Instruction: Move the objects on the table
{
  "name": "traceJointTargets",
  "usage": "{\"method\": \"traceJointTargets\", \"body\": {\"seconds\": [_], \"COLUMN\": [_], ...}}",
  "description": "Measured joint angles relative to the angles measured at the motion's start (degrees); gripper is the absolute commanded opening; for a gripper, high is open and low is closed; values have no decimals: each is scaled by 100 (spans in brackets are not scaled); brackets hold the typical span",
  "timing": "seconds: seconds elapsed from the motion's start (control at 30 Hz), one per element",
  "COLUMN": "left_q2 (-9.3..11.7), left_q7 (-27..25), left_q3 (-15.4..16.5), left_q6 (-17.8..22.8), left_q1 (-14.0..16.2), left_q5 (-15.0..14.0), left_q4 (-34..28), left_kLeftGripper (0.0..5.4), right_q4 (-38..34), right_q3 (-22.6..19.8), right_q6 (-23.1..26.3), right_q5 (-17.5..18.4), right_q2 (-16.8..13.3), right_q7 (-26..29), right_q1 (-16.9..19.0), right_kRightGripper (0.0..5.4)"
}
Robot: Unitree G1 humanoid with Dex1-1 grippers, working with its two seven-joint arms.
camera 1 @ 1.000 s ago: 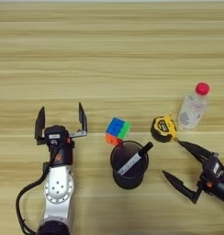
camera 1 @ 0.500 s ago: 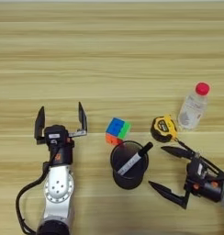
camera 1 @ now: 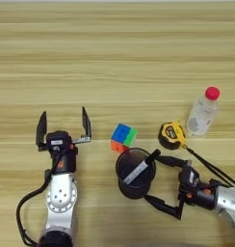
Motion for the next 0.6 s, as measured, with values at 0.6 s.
{"method": "traceJointTargets", "body": {"seconds": [0.6], "left_q2": [20], "left_q7": [-1], "left_q3": [3], "left_q6": [0], "left_q1": [4], "left_q5": [-4], "left_q4": [-22], "left_kLeftGripper": [540], "right_q4": [425], "right_q3": [128], "right_q6": [-359], "right_q5": [-405], "right_q2": [366], "right_q7": [-479], "right_q1": [-285], "right_kRightGripper": [537]}}
